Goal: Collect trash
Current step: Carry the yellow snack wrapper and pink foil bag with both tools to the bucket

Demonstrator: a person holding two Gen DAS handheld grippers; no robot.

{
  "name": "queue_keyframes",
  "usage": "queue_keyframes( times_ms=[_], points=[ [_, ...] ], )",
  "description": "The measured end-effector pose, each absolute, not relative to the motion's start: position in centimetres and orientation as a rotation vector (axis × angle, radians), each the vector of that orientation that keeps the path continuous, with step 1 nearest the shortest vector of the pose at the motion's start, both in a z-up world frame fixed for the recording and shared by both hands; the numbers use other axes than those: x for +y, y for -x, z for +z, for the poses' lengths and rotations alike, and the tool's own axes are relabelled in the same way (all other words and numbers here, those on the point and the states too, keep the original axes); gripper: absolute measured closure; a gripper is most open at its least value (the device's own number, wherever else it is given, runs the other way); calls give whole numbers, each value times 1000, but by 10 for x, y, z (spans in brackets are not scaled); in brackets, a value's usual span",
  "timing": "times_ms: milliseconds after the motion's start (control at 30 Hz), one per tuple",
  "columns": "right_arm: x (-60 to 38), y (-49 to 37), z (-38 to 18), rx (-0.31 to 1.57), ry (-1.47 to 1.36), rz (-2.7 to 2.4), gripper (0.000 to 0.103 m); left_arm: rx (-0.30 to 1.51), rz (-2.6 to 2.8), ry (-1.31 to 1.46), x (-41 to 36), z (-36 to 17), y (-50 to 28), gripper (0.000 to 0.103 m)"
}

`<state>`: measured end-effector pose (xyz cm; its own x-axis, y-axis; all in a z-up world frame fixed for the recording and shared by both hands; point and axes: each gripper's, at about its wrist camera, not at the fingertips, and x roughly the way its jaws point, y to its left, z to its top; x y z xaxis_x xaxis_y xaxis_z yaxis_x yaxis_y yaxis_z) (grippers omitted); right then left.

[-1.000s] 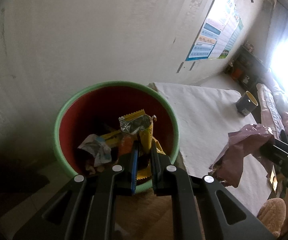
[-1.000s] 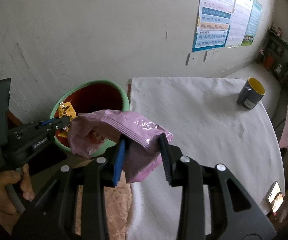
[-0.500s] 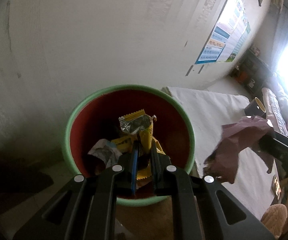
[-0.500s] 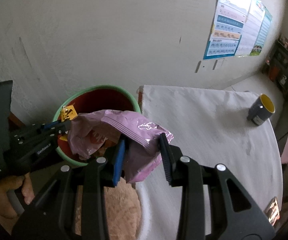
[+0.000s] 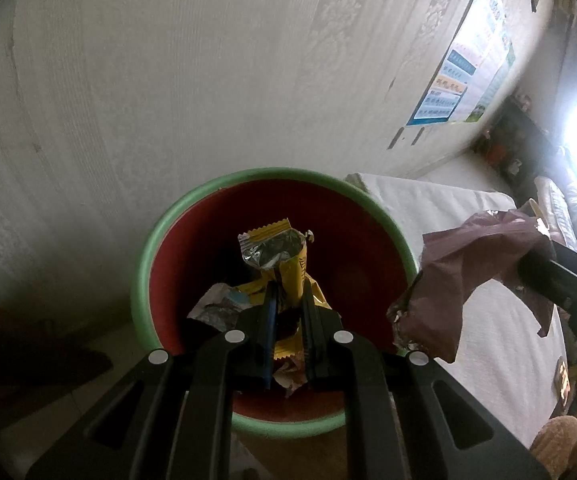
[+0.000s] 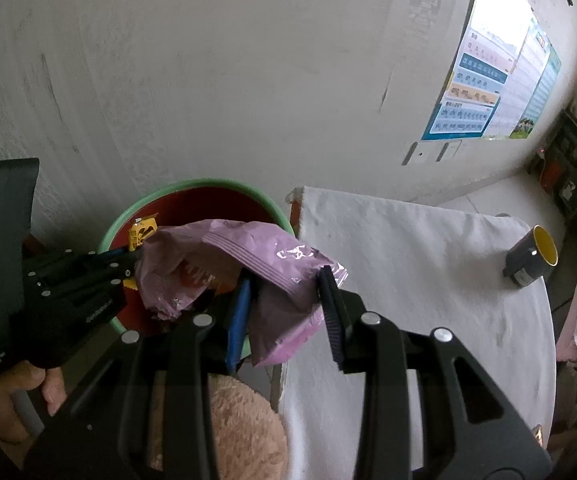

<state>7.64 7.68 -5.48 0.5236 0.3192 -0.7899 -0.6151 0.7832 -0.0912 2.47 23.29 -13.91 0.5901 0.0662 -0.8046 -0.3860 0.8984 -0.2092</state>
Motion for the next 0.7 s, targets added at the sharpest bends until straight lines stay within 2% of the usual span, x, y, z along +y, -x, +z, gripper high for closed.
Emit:
queue_keyframes(
  times_ms=[700],
  points=[
    [92, -79, -67, 852, 433, 587, 70, 933, 282, 390, 236, -150, -38, 94]
  ],
)
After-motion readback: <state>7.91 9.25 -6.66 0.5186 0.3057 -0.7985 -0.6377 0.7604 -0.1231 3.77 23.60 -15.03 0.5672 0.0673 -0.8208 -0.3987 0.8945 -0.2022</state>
